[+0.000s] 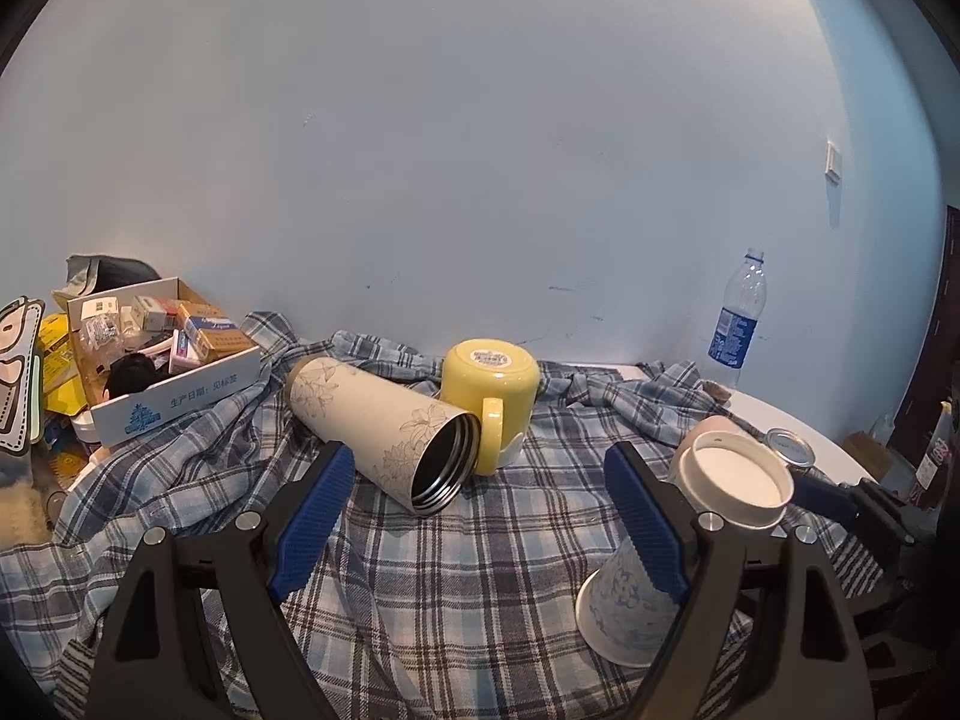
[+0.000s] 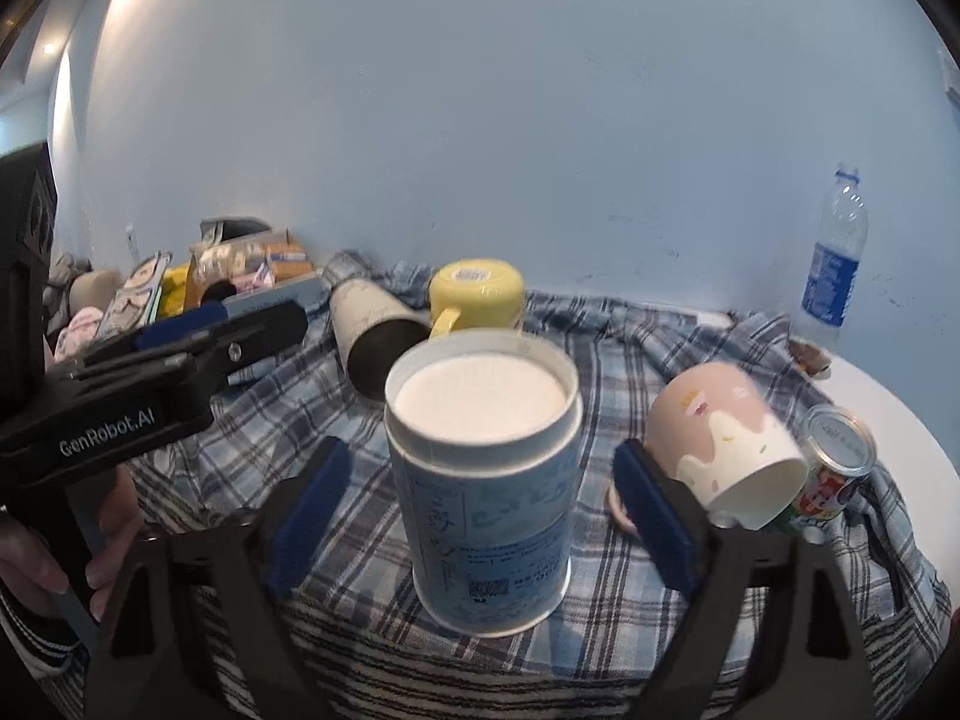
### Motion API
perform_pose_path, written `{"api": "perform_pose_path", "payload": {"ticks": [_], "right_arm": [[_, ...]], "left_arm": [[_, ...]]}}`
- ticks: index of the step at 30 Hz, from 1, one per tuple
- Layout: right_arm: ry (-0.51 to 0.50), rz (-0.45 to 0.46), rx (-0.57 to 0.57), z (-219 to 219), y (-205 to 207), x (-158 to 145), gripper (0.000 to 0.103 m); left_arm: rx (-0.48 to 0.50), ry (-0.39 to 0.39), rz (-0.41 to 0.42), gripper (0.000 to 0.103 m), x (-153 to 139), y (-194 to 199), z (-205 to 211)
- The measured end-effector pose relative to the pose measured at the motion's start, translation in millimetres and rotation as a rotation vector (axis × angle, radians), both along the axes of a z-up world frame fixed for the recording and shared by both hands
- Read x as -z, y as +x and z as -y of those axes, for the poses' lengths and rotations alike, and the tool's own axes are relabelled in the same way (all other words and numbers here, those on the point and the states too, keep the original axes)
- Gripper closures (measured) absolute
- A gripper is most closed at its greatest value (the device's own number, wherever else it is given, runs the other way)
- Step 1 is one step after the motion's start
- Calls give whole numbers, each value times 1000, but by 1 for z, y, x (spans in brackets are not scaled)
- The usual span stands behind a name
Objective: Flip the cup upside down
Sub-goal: 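Rotate the held cup so its open rim faces the table, then lower the inverted cup onto the shirt and open the right gripper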
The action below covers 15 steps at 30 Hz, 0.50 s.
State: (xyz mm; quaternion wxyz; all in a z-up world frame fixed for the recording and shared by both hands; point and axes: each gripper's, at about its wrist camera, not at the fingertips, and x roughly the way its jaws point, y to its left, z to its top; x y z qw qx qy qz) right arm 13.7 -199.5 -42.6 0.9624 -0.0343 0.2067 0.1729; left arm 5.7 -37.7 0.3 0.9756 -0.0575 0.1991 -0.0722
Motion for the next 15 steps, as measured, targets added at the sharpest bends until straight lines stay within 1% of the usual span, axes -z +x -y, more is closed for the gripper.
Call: {"api": "perform_pose_path", "payload": {"ticks": [1,3,5,6,8,9,10,13,15], "right_arm": [[7,35,11,2,-4,-3,11],[-6,108,53,4,-12,-8,4],[-46,170,101,3,-17,-12,3],[-56,186,106,3,-18,-13,3],[-53,186,101,3,-18,-14,3],[-48,181,96,3,-17,-14,3],[-48,178,94,2,-17,-14,3],[-33,171,85,3,-16,-14,3],[-15,165,80,4,-17,-13,1]], "left_arm": [[6,-3,14,16,-1,-2,0],[19,-7,66,16,-6,-11,1],[19,-2,124,16,-11,-20,2],[17,3,151,16,-13,-24,3],[8,19,211,12,-17,-33,5],[10,23,230,3,-19,-35,6],[14,26,246,0,-19,-37,7],[21,41,289,0,-22,-44,9],[16,57,296,0,-23,-46,11]]}}
